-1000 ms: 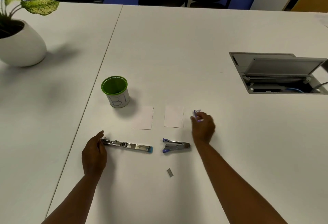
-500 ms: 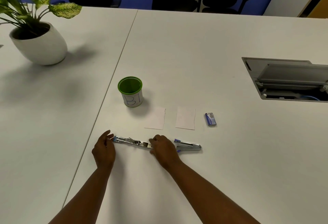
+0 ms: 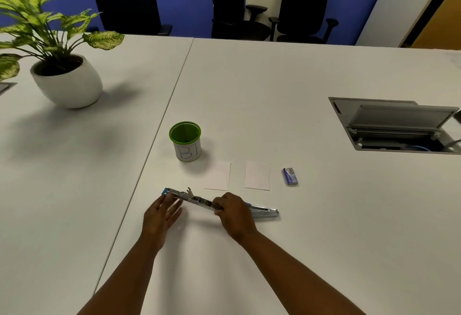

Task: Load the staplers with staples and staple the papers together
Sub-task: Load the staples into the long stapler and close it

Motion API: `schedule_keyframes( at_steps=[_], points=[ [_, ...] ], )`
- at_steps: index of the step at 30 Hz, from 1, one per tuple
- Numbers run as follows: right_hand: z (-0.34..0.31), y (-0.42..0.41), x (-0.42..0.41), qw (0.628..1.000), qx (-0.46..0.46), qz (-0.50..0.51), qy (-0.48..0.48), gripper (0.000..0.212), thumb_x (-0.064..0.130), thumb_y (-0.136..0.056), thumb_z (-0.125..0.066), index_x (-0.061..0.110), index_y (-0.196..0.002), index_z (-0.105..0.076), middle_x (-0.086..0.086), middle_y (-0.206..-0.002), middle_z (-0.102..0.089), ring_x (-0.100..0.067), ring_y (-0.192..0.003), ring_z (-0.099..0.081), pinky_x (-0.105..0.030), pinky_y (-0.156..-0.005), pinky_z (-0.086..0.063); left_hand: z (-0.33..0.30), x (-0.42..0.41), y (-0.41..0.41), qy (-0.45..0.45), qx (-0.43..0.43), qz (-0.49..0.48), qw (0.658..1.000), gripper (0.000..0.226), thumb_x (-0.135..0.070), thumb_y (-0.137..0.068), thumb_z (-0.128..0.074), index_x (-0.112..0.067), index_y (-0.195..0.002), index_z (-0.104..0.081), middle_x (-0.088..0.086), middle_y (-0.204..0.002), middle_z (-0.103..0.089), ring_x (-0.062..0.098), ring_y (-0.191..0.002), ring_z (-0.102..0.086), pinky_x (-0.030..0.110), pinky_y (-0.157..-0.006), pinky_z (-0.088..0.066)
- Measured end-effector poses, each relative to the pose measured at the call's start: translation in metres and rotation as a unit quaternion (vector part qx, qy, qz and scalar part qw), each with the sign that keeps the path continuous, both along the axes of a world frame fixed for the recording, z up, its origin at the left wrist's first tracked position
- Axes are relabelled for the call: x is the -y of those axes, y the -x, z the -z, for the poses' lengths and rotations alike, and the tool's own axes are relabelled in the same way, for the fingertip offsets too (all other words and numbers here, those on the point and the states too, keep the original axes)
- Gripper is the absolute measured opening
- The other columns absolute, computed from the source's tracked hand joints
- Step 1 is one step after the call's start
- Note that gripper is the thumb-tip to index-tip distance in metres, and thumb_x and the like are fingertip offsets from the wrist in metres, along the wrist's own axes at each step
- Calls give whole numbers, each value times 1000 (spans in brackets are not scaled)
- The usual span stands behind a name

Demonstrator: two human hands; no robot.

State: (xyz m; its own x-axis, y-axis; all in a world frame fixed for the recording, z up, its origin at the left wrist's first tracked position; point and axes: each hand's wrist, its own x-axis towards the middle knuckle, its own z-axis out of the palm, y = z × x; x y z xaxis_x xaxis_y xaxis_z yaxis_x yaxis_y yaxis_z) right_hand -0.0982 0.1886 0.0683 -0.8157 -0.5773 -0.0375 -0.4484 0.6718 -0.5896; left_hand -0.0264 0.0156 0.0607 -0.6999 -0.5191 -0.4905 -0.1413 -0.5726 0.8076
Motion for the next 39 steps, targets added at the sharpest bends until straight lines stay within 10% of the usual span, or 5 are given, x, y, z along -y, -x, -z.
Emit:
schedule_keyframes(
  at_steps=[17, 20, 32, 39],
  points=[
    [-36, -9, -46, 986, 57, 60, 148, 44, 45, -74, -65, 22, -112, -64, 1, -101, -63, -12, -90, -59, -29, -77, -49, -40, -19, 0, 1, -81, 9, 997, 14, -1, -91, -50, -10, -88, -61, -6, -66, -72, 7, -65, -70, 17, -61, -57],
    [-36, -6, -58, 960, 65, 168, 214, 21, 23, -82, -66, 19, -103, -67, -2, -94, -63, -3, -69, -60, -17, -62, -52, -45, -12, -4, 13, -86, -17, 996, 14, -2, -92, -50, -10, -86, -60, -7, -64, -71, 7, -63, -70, 17, -61, -57],
    [-7, -11, -78, 965, 141, -63, -211, 42, 13, -81, -68, 10, -122, -59, -10, -124, -60, -24, -112, -56, -20, -82, -38, -50, -6, -6, 53, -79, -23, 995, 12, -4, -91, -52, -11, -85, -60, 2, -84, -63, 13, -75, -65, 18, -63, -57],
    [1, -13, -80, 967, 138, -65, -202, 26, 2, -84, -57, 2, -109, -65, -12, -94, -61, -12, -74, -54, -6, -54, -25, -50, -4, -5, 46, -73, -13, 996, 11, -4, -91, -52, -11, -87, -60, 2, -84, -64, 11, -71, -68, 18, -62, -57]
  ],
)
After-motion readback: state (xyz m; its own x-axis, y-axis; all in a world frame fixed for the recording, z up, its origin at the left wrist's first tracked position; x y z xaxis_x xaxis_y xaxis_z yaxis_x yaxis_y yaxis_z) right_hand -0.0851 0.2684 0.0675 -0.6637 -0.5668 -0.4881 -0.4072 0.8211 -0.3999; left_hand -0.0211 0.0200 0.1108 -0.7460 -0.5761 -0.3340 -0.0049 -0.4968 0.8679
